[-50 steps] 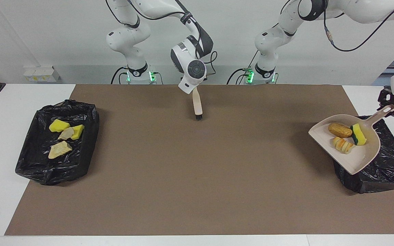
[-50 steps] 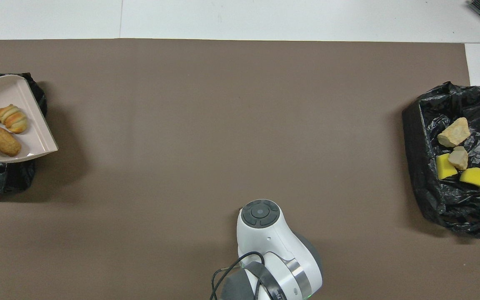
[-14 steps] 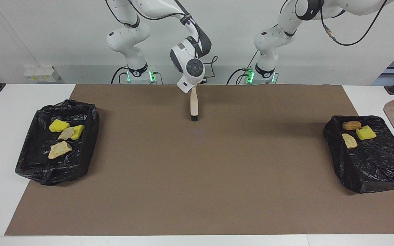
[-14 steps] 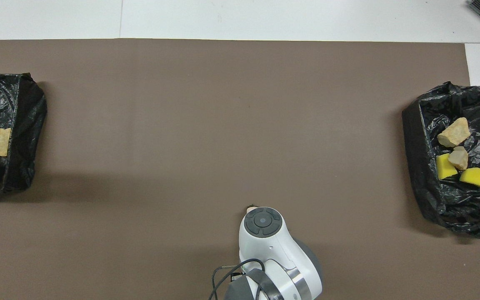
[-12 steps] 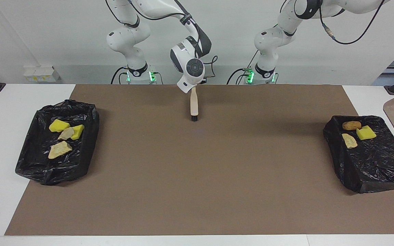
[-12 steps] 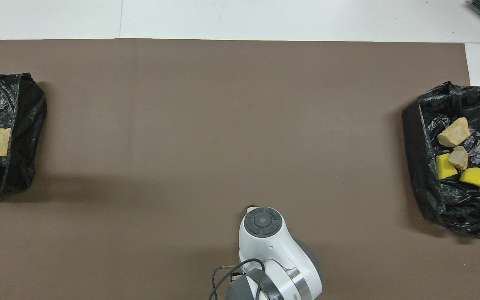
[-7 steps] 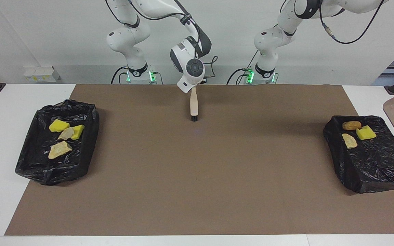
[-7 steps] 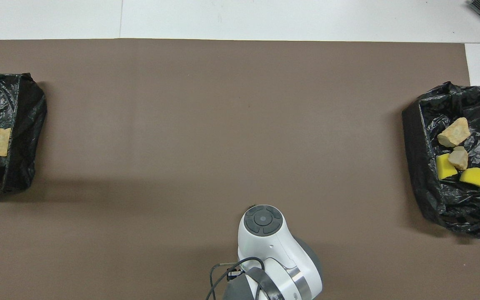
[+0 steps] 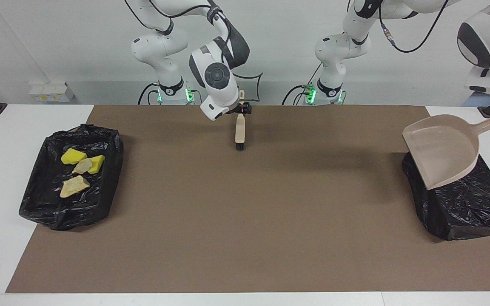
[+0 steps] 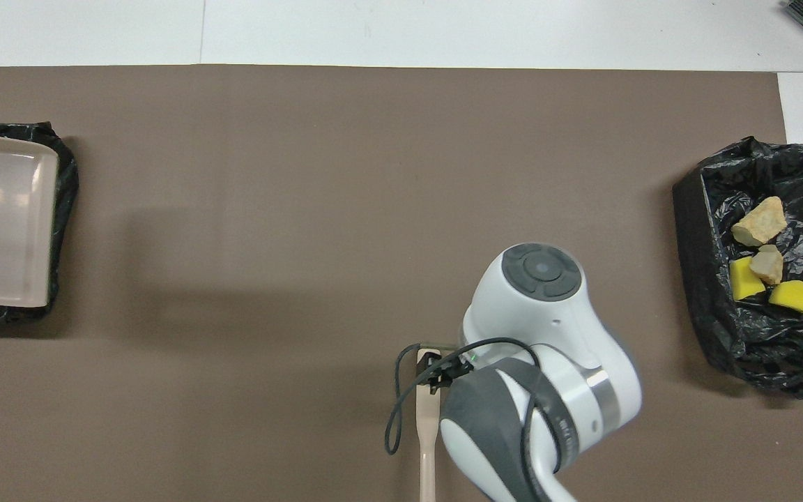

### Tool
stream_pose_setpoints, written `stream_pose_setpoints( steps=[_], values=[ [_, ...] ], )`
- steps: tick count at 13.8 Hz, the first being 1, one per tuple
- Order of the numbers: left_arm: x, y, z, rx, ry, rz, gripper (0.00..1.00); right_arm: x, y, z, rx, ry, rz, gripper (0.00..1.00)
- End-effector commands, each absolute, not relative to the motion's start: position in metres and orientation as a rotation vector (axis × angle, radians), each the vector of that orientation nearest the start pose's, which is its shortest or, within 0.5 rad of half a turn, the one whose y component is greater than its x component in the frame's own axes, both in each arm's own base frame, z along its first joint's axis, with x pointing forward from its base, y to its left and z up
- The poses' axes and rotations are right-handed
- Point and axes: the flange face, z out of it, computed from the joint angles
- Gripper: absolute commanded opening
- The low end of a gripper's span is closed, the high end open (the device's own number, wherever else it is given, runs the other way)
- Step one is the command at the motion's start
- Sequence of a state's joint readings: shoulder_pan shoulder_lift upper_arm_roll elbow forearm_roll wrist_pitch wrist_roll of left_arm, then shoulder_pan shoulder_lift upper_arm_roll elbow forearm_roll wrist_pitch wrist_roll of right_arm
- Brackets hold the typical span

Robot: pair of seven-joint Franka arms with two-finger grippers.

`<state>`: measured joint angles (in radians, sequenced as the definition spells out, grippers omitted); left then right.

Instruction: Sweep and dump trash in bin

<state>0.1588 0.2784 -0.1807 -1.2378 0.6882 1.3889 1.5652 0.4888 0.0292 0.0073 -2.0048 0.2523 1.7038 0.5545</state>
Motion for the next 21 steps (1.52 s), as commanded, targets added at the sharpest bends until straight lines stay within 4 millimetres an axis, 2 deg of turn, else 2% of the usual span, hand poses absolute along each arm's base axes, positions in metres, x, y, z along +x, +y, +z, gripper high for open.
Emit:
stream_pose_setpoints(
  steps=[1,4,7,8,10,12,16,21],
  values=[
    [0.600,0.057,0.601,-2.158,1.750,0.681,0.00,0.486,0.226,0.450,-3.101,0.173,0.538,1.00],
    [0.588,0.005,0.565,-2.396,1.574,0.617,0.00,0.533,0.153,0.472,-3.132,0.081,0.456,1.00],
    [0.578,-0.048,0.541,-2.637,1.355,0.549,0.00,0.562,0.069,0.502,-3.135,0.141,0.349,1.00],
    [0.575,-0.069,0.535,-2.703,1.281,0.535,0.00,0.566,0.047,0.511,-3.129,0.176,0.327,1.00],
    [0.569,-0.117,0.525,-2.816,1.127,0.472,0.00,0.567,0.027,0.522,-3.155,0.218,0.321,1.00],
    [0.563,-0.157,0.509,-2.905,1.003,0.425,0.00,0.572,0.009,0.550,-3.194,0.258,0.253,1.00],
    [0.544,-0.249,0.473,-3.051,0.703,0.310,0.00,0.573,-0.015,0.546,-3.177,0.326,0.218,1.00],
    [0.517,-0.337,0.430,-3.190,0.460,0.129,0.00,0.569,-0.014,0.544,-3.174,0.336,0.230,1.00]
  ],
)
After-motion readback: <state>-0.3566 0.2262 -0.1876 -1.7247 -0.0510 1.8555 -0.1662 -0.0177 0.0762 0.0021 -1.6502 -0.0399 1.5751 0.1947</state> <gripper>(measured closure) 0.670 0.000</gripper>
